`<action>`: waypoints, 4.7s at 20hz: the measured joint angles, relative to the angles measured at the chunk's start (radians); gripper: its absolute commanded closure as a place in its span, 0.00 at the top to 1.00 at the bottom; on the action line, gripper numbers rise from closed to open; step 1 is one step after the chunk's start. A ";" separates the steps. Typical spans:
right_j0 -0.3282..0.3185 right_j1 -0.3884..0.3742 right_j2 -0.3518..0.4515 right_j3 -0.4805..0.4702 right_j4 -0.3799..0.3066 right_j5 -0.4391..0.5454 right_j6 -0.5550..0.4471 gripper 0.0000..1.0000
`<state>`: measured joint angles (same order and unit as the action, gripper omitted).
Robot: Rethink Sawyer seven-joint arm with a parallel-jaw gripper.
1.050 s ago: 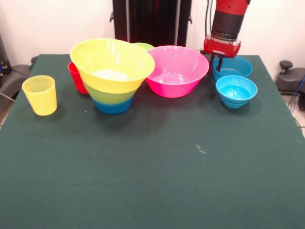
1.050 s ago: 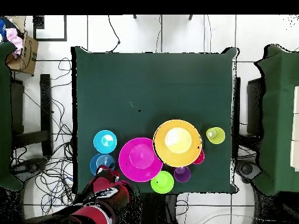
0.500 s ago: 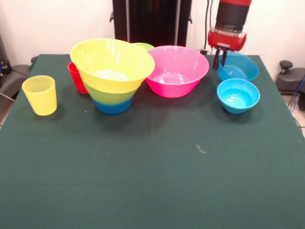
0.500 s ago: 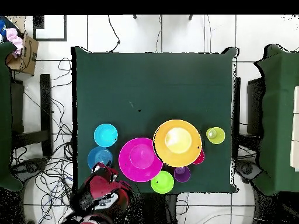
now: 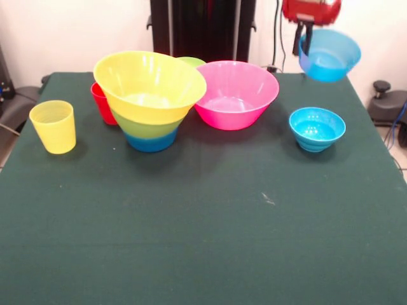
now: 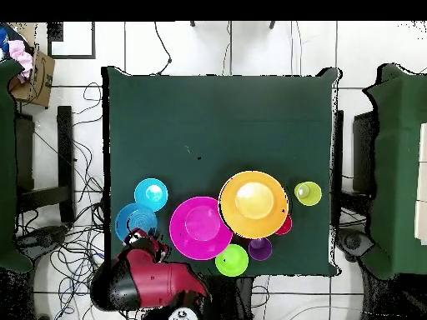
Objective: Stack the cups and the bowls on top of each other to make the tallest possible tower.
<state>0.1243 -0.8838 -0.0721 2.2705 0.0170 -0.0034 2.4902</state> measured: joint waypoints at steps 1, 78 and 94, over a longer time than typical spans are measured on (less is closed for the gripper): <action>-0.030 -0.040 0.018 0.010 0.000 0.033 0.000 0.00; -0.954 0.136 0.405 -0.261 -0.793 0.163 -0.407 0.00; -0.957 0.165 0.397 -0.280 -0.829 0.139 -0.407 1.00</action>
<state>-0.8327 -0.7186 0.3251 1.9906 -0.8121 0.1360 2.0830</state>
